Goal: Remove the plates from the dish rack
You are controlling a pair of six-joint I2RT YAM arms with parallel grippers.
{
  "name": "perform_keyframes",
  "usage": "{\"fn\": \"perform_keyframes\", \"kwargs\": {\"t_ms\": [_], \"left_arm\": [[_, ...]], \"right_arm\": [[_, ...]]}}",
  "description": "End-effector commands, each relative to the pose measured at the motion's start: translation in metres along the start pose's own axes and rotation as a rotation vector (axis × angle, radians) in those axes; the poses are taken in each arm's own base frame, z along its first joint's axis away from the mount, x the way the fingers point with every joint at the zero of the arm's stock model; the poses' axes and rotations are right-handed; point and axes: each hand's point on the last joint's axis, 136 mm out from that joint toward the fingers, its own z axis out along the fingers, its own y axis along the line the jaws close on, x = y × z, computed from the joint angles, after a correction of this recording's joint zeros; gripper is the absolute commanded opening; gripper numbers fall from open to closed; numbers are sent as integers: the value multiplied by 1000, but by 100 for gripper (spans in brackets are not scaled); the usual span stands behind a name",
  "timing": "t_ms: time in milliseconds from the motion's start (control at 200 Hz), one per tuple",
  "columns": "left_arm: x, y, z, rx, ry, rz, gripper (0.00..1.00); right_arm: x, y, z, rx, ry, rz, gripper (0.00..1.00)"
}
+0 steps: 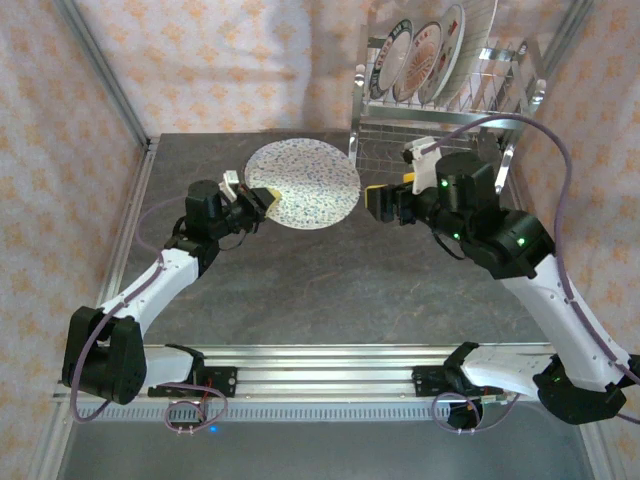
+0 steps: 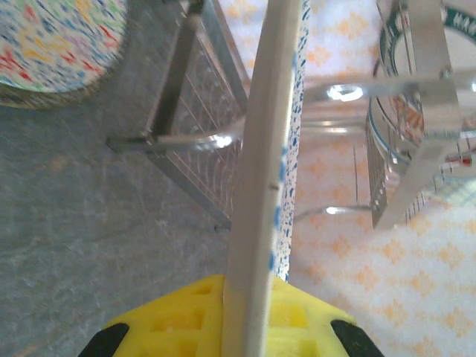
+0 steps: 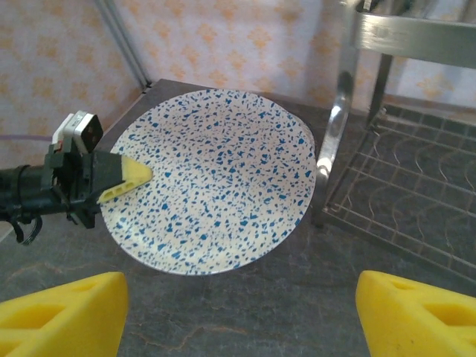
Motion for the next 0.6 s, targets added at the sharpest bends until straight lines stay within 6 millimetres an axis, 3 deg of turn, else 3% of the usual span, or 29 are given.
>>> {"fn": "perform_keyframes", "kwargs": {"t_ms": [0,270,420,460,591], "left_arm": [[-24,-27,-11,120,-73,46,0],[-72,5,8,101,-195,17,0],[-90,22,27,78,-224,22,0],[-94,25,33,72,-224,26,0],[-107,38,50,45,-235,34,0]], "right_arm": [[-24,11,2,-13,-115,-78,81],[-39,24,20,-48,-196,-100,86],[-53,23,25,-24,-228,-77,95],[-53,22,36,-5,-213,-67,100],[-58,21,45,15,-200,-34,99]]}}
